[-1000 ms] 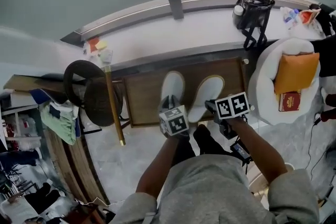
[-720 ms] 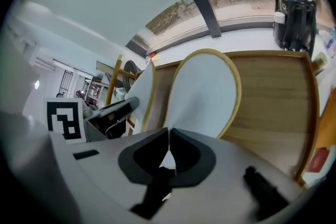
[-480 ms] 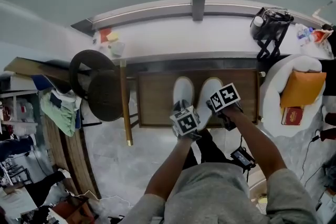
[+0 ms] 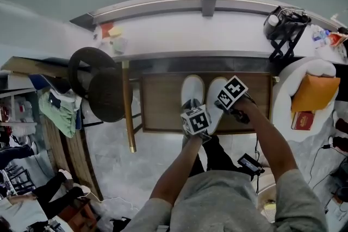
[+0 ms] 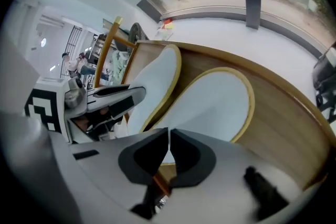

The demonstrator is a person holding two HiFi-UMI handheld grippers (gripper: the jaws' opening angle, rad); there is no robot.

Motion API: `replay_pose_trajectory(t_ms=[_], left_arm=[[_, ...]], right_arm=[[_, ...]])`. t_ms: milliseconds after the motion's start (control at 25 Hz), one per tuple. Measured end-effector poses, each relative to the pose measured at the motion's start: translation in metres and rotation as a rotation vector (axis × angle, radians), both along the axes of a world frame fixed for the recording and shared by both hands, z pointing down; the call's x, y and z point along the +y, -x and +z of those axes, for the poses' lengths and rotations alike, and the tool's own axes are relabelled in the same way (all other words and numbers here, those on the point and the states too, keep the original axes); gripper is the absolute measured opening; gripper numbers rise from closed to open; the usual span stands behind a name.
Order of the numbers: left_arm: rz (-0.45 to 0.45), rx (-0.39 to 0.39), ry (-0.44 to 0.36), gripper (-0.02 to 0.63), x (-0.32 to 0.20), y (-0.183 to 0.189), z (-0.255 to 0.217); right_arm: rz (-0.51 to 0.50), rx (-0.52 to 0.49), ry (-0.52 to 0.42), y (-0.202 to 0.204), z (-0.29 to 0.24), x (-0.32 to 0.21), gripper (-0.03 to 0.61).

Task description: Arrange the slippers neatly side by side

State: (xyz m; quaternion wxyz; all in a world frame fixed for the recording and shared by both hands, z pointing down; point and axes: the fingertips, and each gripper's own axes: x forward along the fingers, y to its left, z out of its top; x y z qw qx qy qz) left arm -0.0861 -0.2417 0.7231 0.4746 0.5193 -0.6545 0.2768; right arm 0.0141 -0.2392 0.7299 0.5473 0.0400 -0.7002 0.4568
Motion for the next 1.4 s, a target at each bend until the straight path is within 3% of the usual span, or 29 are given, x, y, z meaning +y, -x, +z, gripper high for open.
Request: replay_pose_trajectory(t_ms=[120, 200, 240, 320, 440, 560, 640, 920, 1080, 1400], left_arm=[[0.075, 0.043, -0.005, 0.083, -0.001, -0.01, 0.003], [0.125, 0.081, -0.016, 0.162, 0.0, -0.016, 0.001], [0.138, 0.093, -0.031, 0.177, -0.001, -0.017, -0.002], [0.152, 0.116, -0.069, 0.207, -0.001, -0.017, -0.009], [0.187, 0.139, -0.09, 0.239, 0.005, -0.015, -0.02], [0.234, 0.132, -0.116, 0.244, 0.012, -0.011, -0.03], [0.265, 0.123, -0.134, 0.244, 0.016, -0.008, -0.035], [0.31, 0.093, -0.148, 0.244, 0.042, 0.009, -0.035], [0.355, 0.074, -0.17, 0.244, 0.062, 0.018, -0.044], [0.405, 0.103, -0.345, 0.241, 0.076, 0.021, -0.116]], right_arm=[[-0.04, -0.031, -0.001, 0.003, -0.001, -0.004, 0.031], [-0.027, -0.022, -0.048, 0.002, 0.003, -0.009, 0.034], [-0.011, -0.019, -0.076, 0.001, 0.005, -0.01, 0.042], [0.04, -0.03, -0.142, -0.001, 0.007, -0.012, 0.137], [0.162, -0.085, -0.233, -0.004, -0.002, -0.009, 0.15], [0.295, -0.147, -0.273, -0.009, -0.013, -0.001, 0.152], [0.329, -0.167, -0.314, -0.015, -0.017, 0.006, 0.152], [0.216, -0.138, -0.394, -0.031, -0.02, 0.048, 0.152], [0.293, -0.169, -0.469, -0.032, -0.04, 0.055, 0.15], [0.357, -0.184, -0.666, -0.067, -0.115, 0.055, 0.129]])
